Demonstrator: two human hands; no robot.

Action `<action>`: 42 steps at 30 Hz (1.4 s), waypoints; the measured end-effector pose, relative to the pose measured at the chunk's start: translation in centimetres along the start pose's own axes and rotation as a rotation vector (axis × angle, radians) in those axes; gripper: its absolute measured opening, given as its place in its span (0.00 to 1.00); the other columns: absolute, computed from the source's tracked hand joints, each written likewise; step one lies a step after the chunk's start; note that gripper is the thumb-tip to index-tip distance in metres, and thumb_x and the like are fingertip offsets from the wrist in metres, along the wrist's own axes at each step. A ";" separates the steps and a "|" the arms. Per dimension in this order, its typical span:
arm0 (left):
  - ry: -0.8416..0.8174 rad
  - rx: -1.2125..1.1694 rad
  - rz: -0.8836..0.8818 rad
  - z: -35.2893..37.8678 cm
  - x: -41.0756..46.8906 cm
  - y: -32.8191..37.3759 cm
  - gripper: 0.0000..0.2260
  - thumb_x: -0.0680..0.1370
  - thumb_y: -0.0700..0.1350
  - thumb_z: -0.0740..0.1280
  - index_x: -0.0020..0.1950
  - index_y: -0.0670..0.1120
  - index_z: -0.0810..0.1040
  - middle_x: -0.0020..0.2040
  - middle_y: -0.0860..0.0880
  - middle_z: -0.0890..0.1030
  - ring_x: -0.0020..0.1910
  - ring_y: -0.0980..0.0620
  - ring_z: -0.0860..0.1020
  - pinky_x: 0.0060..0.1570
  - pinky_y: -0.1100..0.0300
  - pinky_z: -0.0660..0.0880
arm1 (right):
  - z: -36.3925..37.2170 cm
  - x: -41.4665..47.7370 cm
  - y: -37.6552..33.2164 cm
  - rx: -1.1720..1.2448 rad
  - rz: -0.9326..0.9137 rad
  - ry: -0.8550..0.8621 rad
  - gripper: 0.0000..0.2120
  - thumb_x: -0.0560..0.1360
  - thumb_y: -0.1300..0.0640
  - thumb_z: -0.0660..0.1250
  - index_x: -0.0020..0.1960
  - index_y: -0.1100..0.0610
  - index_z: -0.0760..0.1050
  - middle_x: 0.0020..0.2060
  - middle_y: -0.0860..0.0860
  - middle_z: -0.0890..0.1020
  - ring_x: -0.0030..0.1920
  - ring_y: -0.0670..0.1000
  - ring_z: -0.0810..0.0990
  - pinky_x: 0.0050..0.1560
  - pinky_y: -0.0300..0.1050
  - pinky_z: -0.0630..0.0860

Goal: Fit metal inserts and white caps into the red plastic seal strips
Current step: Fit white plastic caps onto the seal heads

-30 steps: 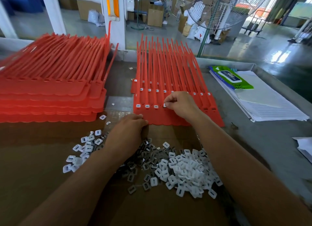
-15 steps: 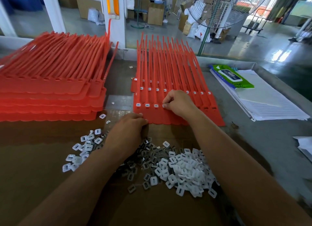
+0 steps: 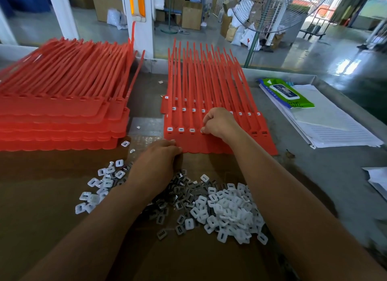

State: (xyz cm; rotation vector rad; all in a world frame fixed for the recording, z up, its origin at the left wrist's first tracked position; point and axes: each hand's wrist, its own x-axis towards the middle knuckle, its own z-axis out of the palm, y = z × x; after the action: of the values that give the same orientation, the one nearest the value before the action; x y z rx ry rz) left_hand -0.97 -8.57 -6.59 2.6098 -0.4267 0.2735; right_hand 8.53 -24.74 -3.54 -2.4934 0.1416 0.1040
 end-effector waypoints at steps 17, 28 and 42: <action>0.001 0.005 -0.003 0.2 0.2 -0.2 0.16 0.74 0.35 0.61 0.61 0.47 0.76 0.64 0.46 0.74 0.64 0.49 0.69 0.63 0.57 0.64 | -3.4 -5.8 2.0 0.077 -0.288 -0.130 0.01 0.74 0.56 0.67 0.45 0.51 0.77 0.45 0.45 0.80 0.48 0.44 0.77 0.47 0.37 0.70; -0.009 0.008 -0.036 0.5 0.3 -0.4 0.18 0.75 0.35 0.58 0.62 0.48 0.74 0.66 0.48 0.71 0.66 0.50 0.67 0.65 0.57 0.62 | -6.0 -11.5 5.5 -0.060 -0.301 -0.360 0.05 0.69 0.56 0.72 0.42 0.47 0.79 0.34 0.43 0.81 0.35 0.36 0.77 0.37 0.27 0.72; -0.034 0.019 -0.051 0.1 0.3 0.0 0.18 0.76 0.36 0.58 0.64 0.48 0.73 0.68 0.48 0.69 0.67 0.50 0.65 0.66 0.56 0.61 | -5.6 -11.8 5.7 0.001 -0.251 -0.385 0.05 0.73 0.58 0.69 0.40 0.53 0.73 0.31 0.47 0.81 0.32 0.41 0.79 0.38 0.37 0.77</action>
State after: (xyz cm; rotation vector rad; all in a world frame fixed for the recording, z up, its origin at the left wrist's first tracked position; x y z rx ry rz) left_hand -0.71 -8.72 -6.63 2.6432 -0.3709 0.2172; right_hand -3.62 -31.70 -1.19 -2.4162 -0.3300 0.4720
